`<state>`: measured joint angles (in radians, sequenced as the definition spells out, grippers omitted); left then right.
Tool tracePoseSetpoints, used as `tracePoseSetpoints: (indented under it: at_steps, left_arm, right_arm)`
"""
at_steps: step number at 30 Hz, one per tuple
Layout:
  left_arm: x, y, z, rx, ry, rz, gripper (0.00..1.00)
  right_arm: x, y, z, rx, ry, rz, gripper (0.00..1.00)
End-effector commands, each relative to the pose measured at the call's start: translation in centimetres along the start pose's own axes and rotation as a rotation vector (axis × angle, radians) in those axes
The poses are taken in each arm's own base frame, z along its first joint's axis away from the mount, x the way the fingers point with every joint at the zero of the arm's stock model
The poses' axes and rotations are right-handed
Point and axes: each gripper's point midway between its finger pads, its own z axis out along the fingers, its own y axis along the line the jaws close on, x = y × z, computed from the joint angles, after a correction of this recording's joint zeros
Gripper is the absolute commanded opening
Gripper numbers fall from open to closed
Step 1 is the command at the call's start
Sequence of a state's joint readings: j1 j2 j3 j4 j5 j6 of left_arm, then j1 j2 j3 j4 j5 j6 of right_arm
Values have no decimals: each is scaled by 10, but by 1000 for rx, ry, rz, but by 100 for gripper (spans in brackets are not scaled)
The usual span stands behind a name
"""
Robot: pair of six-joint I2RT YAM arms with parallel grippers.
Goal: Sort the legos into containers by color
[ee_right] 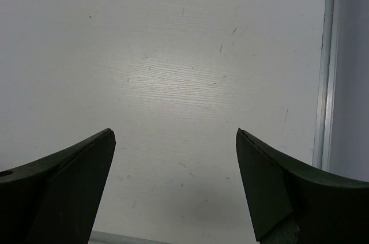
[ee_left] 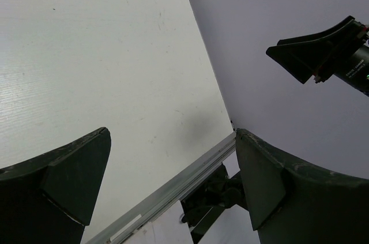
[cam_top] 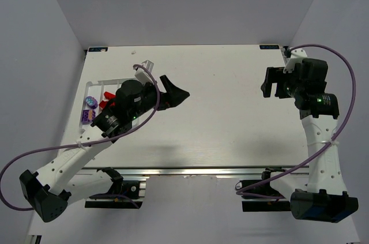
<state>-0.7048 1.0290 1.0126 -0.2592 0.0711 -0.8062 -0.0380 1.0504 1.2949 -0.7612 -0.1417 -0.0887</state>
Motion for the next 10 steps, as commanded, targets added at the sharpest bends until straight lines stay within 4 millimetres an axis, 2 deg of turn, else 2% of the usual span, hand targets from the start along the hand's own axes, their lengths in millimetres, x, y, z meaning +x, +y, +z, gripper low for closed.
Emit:
tracePoseSetpoints:
  at_steps: [1,10]
  left_arm:
    - [-6,-5,-9,10,-26,-1,98]
    - [-8,-4,-11,-2,-32,1,98]
  right_arm:
    - [-7,5,-5,-22,-44,1,89]
    - [-2,10,-2,-48,-52,-4,89]
